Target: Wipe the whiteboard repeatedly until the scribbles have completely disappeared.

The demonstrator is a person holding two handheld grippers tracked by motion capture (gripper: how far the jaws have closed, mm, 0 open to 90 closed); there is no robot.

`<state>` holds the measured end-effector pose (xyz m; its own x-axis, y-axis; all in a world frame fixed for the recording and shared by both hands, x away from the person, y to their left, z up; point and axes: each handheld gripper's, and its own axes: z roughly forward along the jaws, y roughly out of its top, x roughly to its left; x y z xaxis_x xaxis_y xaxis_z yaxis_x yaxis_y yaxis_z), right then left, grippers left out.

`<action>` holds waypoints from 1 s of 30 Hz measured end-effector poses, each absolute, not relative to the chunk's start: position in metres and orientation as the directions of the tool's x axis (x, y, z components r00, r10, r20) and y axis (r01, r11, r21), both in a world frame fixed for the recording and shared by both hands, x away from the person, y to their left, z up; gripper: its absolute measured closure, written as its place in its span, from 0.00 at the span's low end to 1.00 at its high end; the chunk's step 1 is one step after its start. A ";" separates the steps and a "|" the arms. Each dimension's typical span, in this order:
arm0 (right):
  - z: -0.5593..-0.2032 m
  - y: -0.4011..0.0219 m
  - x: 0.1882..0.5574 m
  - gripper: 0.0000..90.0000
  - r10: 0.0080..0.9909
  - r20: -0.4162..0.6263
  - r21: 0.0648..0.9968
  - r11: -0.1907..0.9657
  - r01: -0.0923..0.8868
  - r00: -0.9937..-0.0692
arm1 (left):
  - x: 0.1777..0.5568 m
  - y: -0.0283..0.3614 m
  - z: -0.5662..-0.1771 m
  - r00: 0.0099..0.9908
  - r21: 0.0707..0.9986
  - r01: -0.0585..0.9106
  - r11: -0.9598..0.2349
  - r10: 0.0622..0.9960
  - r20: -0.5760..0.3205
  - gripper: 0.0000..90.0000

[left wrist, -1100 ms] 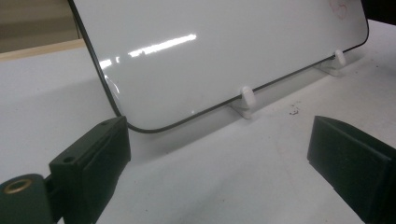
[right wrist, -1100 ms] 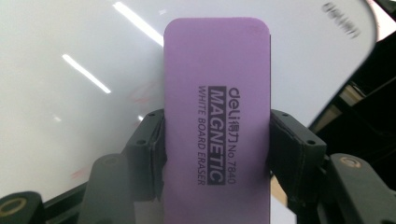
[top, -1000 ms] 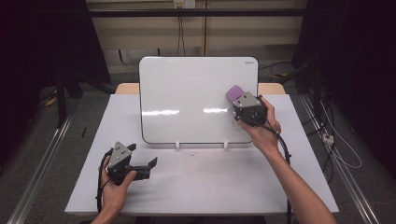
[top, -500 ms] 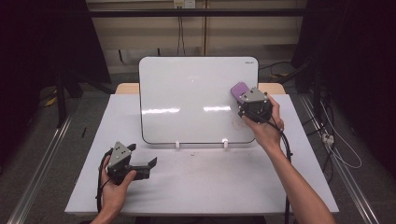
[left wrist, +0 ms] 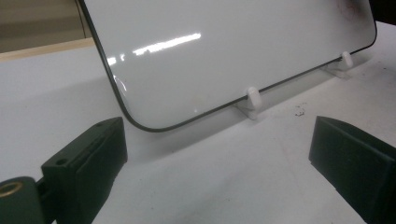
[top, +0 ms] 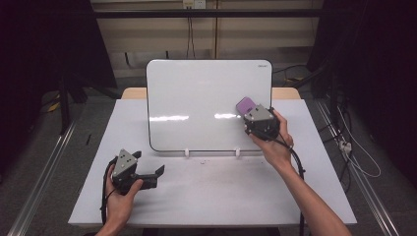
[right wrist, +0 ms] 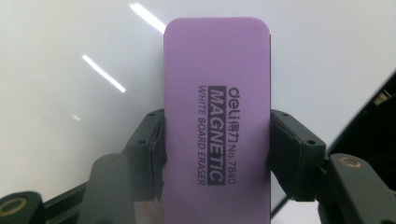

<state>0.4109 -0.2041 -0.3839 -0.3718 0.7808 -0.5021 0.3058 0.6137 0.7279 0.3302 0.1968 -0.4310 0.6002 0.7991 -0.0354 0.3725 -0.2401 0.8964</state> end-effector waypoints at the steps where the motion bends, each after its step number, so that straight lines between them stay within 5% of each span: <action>1: -0.387 -0.202 0.408 0.46 0.774 -0.503 0.723 0.621 0.304 -0.384 | 0.330 0.196 -0.431 0.597 0.899 0.373 -0.230 0.801 -0.042 0.05; 9: -0.408 -0.190 0.388 0.47 0.731 -0.522 0.692 0.664 0.283 -0.440 | 0.330 0.195 -0.432 0.606 0.896 0.371 -0.243 0.794 -0.036 0.05; 21: -0.371 -0.239 0.417 0.46 0.827 -0.477 0.756 0.558 0.342 -0.296 | 0.330 0.195 -0.433 0.613 0.892 0.372 -0.257 0.790 -0.028 0.05; 30: -0.387 -0.228 0.404 0.47 0.800 -0.503 0.735 0.595 0.326 -0.326 | 0.330 0.194 -0.433 0.615 0.891 0.373 -0.258 0.788 -0.029 0.05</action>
<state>0.4040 -0.2279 -0.3871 -0.3257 0.8004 -0.5033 0.3260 0.5948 0.7348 0.3300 0.1943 -0.4326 0.6151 0.7879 -0.0290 0.3729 -0.2583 0.8912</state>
